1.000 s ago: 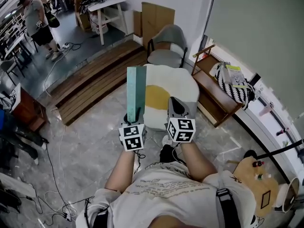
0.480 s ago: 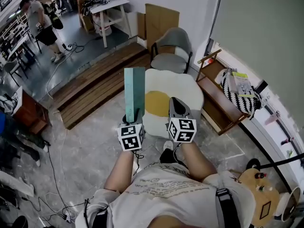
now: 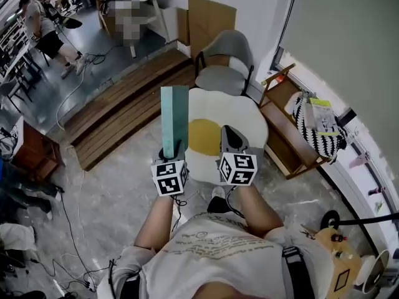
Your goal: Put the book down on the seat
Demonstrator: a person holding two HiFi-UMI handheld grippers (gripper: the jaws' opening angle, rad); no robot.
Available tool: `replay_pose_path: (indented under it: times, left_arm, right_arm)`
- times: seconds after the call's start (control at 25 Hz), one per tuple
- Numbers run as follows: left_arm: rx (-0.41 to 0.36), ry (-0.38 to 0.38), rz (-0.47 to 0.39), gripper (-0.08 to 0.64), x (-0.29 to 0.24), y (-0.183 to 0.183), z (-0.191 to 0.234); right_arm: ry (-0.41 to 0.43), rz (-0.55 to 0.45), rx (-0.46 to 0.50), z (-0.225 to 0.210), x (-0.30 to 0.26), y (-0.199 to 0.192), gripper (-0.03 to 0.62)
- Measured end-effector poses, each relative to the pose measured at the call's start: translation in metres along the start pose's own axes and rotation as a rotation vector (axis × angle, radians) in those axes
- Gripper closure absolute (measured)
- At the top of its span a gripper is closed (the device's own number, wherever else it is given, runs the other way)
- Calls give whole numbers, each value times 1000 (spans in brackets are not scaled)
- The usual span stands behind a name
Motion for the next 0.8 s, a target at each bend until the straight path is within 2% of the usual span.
replay_pose_path:
  times: [0.36, 0.6, 0.8]
  left_arm:
    - [-19, -26, 29, 397, -67, 30, -42]
    - [-42, -14, 32, 397, -103, 52, -61]
    - [-62, -12, 51, 397, -125, 58, -79]
  right_arm:
    - [-10, 4, -14, -66, -39, 17, 565]
    - [3, -7, -28, -102, -65, 31, 565]
    - [12, 9, -55, -130, -75, 24, 565]
Point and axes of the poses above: the fingertips, and each gripper's own axes: x backward along the fingers, z to its left, y out of its top, the point moved 1 cm from there along x, backward along the fingers, and after that the axes turned 12 degrees about y, right-handed, at the moved point
